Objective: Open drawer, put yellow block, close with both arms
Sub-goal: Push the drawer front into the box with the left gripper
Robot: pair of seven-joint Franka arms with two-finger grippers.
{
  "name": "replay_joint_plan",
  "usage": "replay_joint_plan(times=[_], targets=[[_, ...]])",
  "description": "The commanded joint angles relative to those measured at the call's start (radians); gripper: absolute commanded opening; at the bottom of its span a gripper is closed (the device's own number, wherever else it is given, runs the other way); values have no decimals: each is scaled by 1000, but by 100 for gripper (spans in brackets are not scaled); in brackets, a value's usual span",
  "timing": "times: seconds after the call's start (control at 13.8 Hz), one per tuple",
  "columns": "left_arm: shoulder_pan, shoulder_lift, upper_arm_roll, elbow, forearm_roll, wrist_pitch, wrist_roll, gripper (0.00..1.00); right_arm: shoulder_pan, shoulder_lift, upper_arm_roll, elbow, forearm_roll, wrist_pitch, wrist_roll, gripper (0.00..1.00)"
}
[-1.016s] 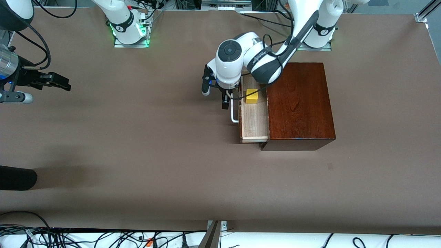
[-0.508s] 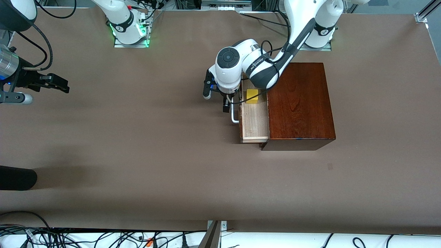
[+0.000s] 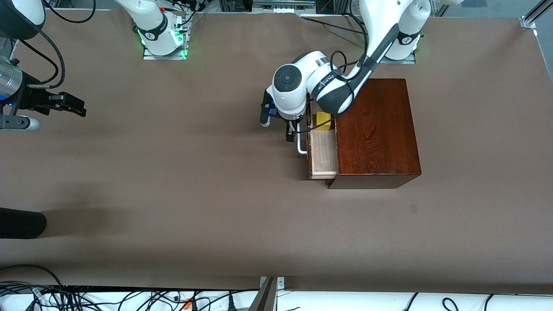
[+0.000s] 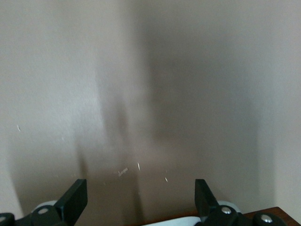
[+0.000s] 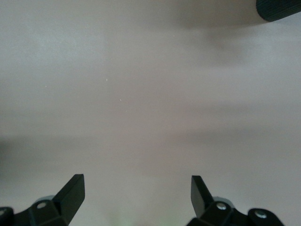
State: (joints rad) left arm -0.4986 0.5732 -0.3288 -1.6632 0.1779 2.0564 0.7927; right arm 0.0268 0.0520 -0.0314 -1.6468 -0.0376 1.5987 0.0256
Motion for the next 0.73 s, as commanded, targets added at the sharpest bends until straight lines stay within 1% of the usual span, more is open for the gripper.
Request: replay_joint_plan(times=[0.0,0.44,0.65], targets=[[38,-21,14,7,48,-56,48,100,-15,-20,11,-16,-10,3,-9,100],[81,-53,14,8,46,-136,40,100,-15,-20,11,-15,-11,3,-9,100],[97,-58,14,7,46,-139,39,100,-15,-20,11,-15,-13,1,-7,100]])
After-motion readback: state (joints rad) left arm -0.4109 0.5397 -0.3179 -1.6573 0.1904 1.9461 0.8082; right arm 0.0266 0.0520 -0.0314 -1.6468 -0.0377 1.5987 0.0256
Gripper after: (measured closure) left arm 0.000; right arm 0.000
